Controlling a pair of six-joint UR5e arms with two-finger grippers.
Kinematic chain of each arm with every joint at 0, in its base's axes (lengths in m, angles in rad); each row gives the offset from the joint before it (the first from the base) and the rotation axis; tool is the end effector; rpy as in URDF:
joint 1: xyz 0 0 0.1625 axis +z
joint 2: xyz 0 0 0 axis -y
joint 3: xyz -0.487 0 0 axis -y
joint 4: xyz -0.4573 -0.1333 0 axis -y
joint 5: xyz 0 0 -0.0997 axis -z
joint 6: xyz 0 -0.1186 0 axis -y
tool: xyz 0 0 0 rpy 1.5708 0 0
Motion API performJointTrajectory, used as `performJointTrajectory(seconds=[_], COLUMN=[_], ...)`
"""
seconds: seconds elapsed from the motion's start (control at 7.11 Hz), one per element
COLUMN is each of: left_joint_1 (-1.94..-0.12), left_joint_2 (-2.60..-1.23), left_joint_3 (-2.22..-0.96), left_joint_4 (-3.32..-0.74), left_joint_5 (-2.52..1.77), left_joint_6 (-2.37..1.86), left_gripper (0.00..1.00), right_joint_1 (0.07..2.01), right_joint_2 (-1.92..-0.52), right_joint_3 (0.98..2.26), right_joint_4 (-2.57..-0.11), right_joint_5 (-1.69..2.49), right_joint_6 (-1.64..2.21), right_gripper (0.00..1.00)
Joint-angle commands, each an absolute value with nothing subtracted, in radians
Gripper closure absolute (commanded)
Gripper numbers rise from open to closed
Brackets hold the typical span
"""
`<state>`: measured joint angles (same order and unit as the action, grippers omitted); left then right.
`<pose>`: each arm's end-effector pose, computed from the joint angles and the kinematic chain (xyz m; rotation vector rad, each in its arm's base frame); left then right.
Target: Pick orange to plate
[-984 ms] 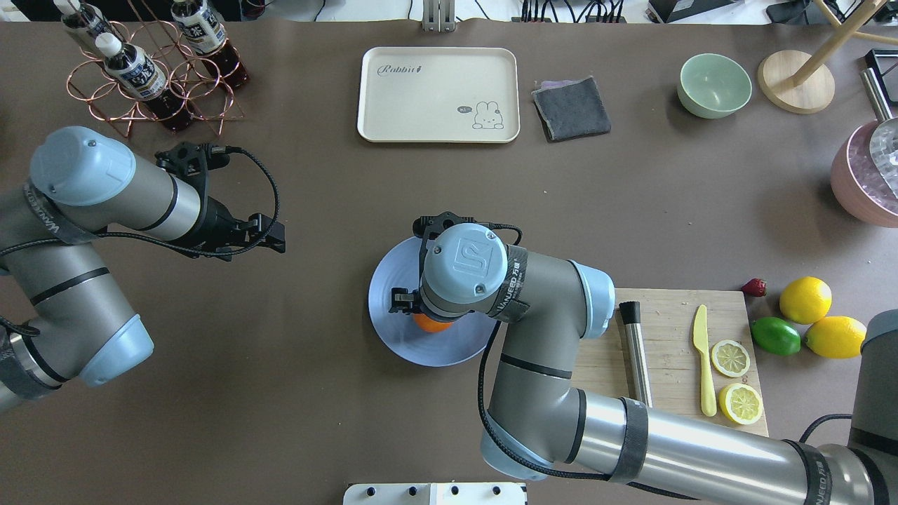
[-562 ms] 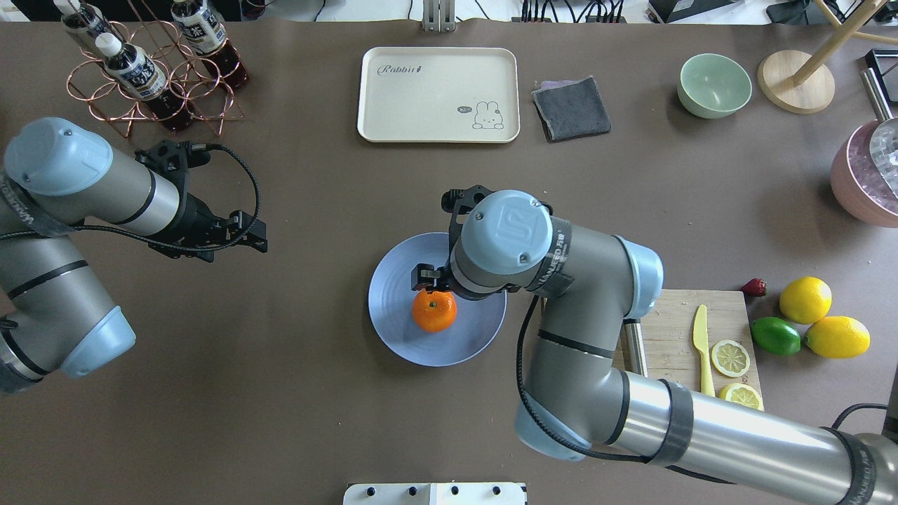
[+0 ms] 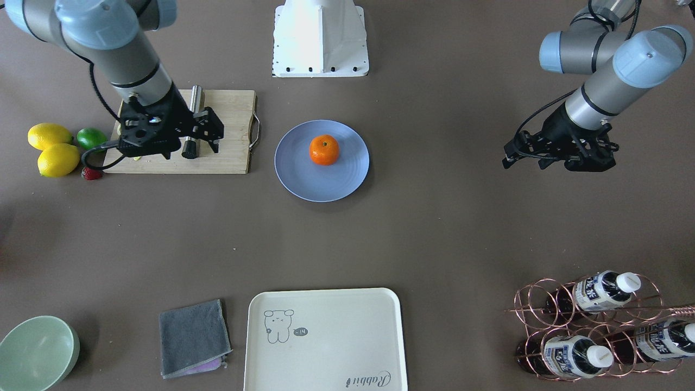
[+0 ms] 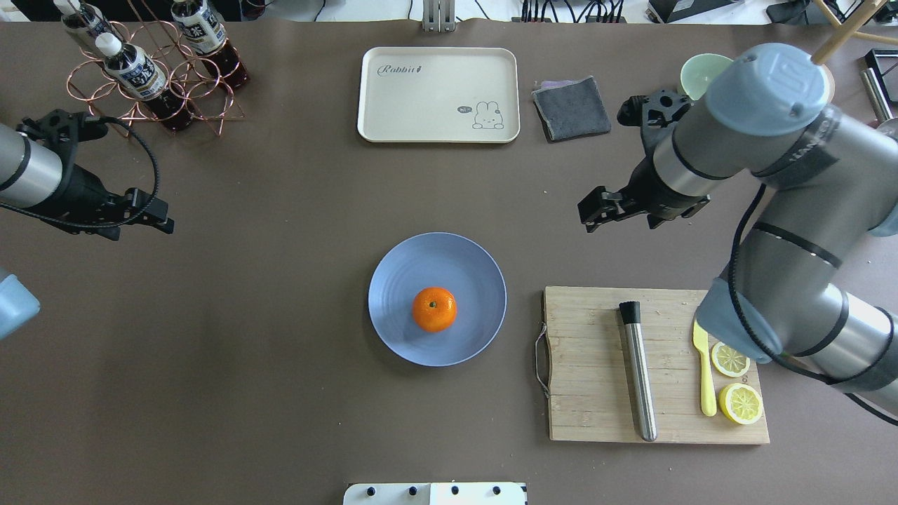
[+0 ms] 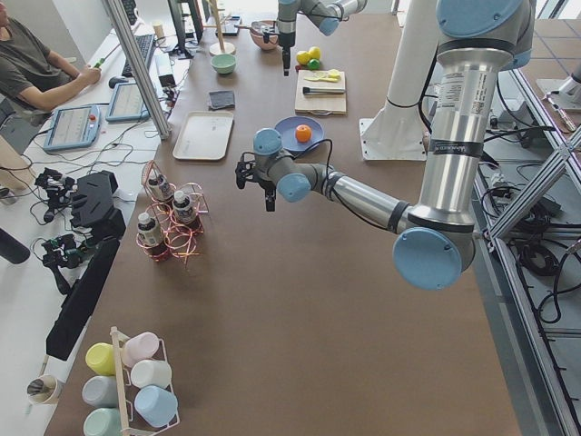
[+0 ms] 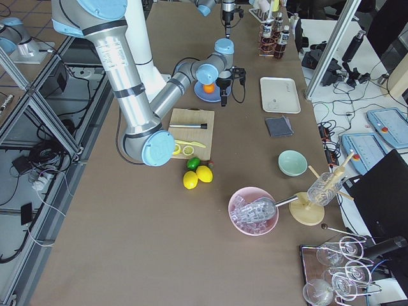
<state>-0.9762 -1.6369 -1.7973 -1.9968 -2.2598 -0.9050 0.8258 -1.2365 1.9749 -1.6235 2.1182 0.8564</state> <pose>0.2911 -0.5339 0.5198 0.0556 0.9493 -0.0392 -0.3808 -0.5184 0.3300 0.0878 -0.8445 -0.0830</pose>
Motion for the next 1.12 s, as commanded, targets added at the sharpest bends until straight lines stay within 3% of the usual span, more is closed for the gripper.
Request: performJointTrajectory(seconds=[0.0,0.42,0.98], left_joint_1=[-1.182,-1.431,-1.526], left_joint_2=[-1.553,-1.571,-1.545], left_joint_3=[-1.802,-1.799,-1.738], left_joint_4=[-1.837,-1.521,-1.516], left_joint_5=[-2.343,-2.396,-2.392], left_joint_6=[-0.469,-0.057,0.114], left_gripper=[0.03,0.03,0.03], right_joint_1=[1.031,1.337,1.48], right_joint_2=[-1.388,-1.561,-1.652], right_joint_3=[1.98,1.88,1.839], right_joint_4=[-1.624,-1.626,-1.623], right_joint_5=[2.27,2.381,2.379], right_joint_6=[0.566,0.055,-0.078], right_gripper=[0.0,0.0,0.0])
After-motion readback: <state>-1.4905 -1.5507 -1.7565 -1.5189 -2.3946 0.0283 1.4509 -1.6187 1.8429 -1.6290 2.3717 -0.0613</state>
